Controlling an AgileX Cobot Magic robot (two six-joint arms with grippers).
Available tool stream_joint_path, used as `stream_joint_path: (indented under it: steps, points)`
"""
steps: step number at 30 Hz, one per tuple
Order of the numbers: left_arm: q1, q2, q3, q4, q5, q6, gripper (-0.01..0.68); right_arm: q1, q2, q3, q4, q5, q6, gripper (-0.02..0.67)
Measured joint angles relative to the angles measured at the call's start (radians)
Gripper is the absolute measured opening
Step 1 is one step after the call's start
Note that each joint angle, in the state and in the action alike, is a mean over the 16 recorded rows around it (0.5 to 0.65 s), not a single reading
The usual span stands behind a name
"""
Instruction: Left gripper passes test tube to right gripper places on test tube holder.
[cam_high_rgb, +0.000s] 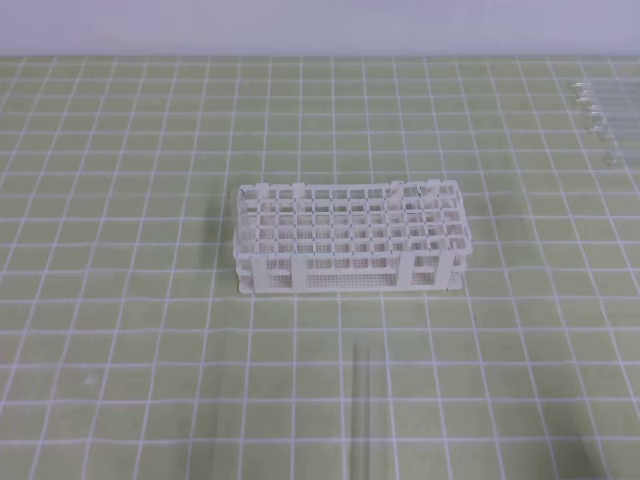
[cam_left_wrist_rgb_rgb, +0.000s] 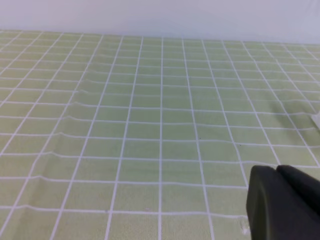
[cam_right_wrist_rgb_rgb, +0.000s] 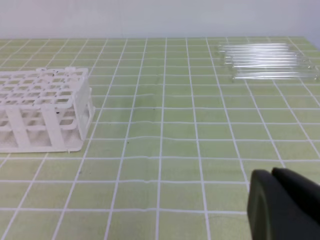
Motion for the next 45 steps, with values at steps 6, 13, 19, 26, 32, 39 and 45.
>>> stream_joint_path:
  steps: [6,13,19,26,32,39,45]
  points:
    - [0.000,0.000,-0.001,0.000,0.001,0.000,-0.003,0.000,0.000,0.000,0.000,0.000,0.000,-0.018]
    - [0.000,0.000,0.000,-0.002,-0.002,-0.001,-0.003,0.000,0.000,0.000,0.000,0.000,0.000,-0.018]
    - [0.000,0.000,0.000,-0.021,-0.008,-0.005,-0.003,0.000,0.000,0.000,0.000,0.000,0.000,-0.018]
    - [0.000,0.000,0.000,-0.094,-0.042,-0.051,-0.003,0.000,0.000,0.000,0.000,0.000,0.000,-0.018]
    - [0.000,0.000,0.000,-0.168,-0.104,-0.117,-0.003,0.000,0.000,0.000,0.000,0.000,0.000,-0.018]
    - [0.000,0.000,-0.002,-0.235,-0.190,-0.216,-0.003,0.000,0.000,0.000,0.000,0.000,0.000,-0.018]
    - [0.000,0.000,-0.001,-0.263,-0.257,-0.298,-0.003,0.000,0.000,0.000,0.000,0.000,0.000,-0.018]
